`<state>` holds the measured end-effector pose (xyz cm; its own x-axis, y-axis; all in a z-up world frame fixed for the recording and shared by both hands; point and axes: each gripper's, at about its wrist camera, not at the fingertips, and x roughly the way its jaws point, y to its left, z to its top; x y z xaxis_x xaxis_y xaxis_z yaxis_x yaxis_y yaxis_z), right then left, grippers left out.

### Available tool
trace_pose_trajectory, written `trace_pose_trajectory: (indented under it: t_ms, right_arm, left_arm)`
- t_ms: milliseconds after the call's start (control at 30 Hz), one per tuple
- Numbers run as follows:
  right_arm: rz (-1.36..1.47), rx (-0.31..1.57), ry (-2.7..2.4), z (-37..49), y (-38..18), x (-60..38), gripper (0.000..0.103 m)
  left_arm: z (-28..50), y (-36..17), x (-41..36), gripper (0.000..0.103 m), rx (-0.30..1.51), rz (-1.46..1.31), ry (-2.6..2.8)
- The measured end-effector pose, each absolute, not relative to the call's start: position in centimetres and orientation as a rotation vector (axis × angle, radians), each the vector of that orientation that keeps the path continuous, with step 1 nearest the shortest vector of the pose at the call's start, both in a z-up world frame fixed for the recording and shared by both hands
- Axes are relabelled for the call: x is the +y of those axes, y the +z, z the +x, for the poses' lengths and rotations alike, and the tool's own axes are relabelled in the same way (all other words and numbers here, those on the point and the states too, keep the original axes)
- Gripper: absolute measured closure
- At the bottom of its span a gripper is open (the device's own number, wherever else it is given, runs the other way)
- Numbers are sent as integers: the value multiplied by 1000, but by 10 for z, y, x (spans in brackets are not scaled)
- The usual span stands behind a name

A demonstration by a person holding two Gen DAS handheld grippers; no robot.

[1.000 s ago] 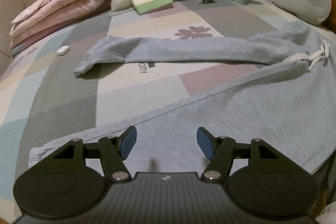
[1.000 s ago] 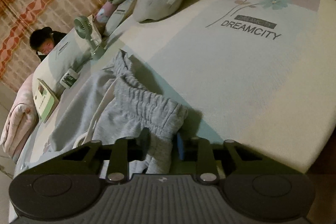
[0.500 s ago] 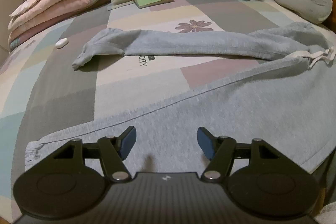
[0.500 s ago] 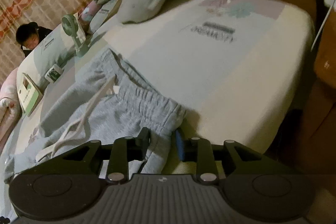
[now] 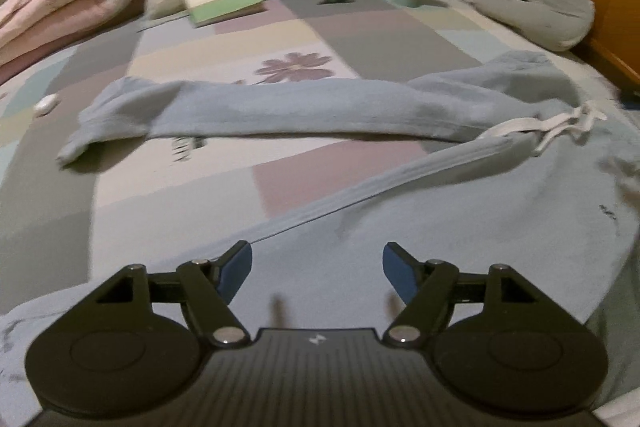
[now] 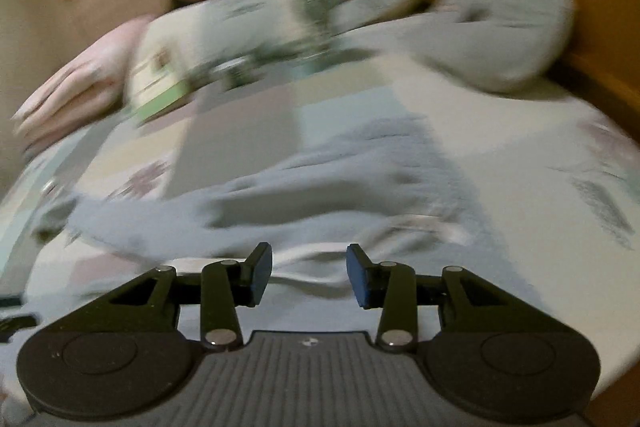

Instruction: Fold clothes

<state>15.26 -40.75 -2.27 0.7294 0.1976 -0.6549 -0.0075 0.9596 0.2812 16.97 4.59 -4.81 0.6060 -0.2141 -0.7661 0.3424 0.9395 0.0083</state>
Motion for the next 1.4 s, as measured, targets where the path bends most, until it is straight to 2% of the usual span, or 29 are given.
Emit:
trace_pose_trajectory:
  t_ms: [233, 400, 533, 567, 600, 700, 800, 967, 1133, 1167, 1300, 1400]
  right_arm:
    - [118, 851, 329, 215, -33, -313, 51]
    - [-210, 912, 322, 244, -53, -254, 35]
    - [-439, 939, 289, 258, -79, -232, 35]
    - [-466, 931, 288, 261, -82, -230, 42]
    - [-493, 922, 287, 264, -85, -228, 59]
    - [-454, 909, 267, 280, -82, -231, 80]
    - [-374, 896, 239, 301, -76, -239, 86]
    - [-254, 900, 208, 334, -77, -254, 88]
    - [-172, 905, 202, 346, -78, -264, 87]
    - [-164, 905, 211, 344, -76, -265, 84]
    - [-118, 880, 255, 320, -57, -277, 61]
    - [-121, 866, 357, 291, -40, -275, 59]
  left_arm:
    - [181, -62, 14, 28, 867, 171, -421]
    - [186, -77, -3, 28, 875, 207, -452]
    - [186, -87, -8, 28, 888, 202, -478]
    - [186, -88, -9, 28, 888, 203, -483]
    - [186, -90, -10, 27, 887, 209, -482]
    - [185, -91, -12, 24, 875, 232, -474]
    - [185, -92, -12, 24, 862, 239, -474]
    - [197, -94, -7, 24, 859, 229, -437]
    - [211, -94, 5, 24, 880, 181, -392]
    - [209, -91, 6, 24, 868, 192, -383]
    - [198, -76, 18, 24, 822, 225, -368]
    - [192, -69, 35, 25, 810, 239, -351]
